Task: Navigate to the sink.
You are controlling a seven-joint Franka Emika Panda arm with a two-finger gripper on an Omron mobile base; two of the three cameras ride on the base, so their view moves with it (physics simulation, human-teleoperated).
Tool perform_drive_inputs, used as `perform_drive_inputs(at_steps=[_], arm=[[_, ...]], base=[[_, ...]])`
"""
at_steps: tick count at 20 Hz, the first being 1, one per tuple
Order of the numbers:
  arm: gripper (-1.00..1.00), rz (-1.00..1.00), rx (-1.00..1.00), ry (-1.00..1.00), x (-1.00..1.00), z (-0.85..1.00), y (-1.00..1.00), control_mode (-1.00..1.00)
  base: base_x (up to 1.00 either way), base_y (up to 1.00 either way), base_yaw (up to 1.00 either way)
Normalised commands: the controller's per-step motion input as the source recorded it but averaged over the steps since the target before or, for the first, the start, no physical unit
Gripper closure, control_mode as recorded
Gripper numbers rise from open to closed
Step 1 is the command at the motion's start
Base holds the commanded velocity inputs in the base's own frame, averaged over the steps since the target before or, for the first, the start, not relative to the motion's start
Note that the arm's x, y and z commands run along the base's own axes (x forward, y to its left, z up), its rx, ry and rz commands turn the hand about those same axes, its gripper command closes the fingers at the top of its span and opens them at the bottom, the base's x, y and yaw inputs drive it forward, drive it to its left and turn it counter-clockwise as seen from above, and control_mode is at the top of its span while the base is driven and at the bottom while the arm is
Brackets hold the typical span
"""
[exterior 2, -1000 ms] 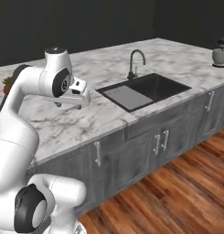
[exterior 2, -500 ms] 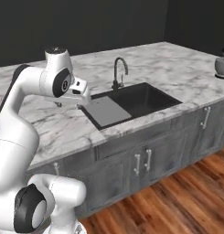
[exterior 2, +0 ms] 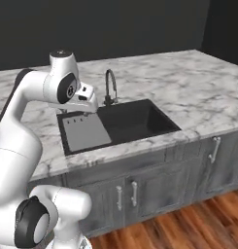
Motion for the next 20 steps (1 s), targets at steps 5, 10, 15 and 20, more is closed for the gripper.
perform_drive_inputs(at_steps=[5,10,15,20], arm=[[-1.00,0.00,0.00,0.00,0.00,0.00,0.00,1.00],[-1.00,0.00,0.00,0.00,0.00,0.00,0.00,1.00],[-1.00,0.00,0.00,0.00,0.00,0.00,0.00,1.00],[-1.00,0.00,0.00,0.00,0.00,0.00,0.00,1.00]], base=[[0.79,-0.90,0.43],[0.63,-0.87,0.46],[0.79,-0.69,0.48],[0.59,-0.28,0.37]])
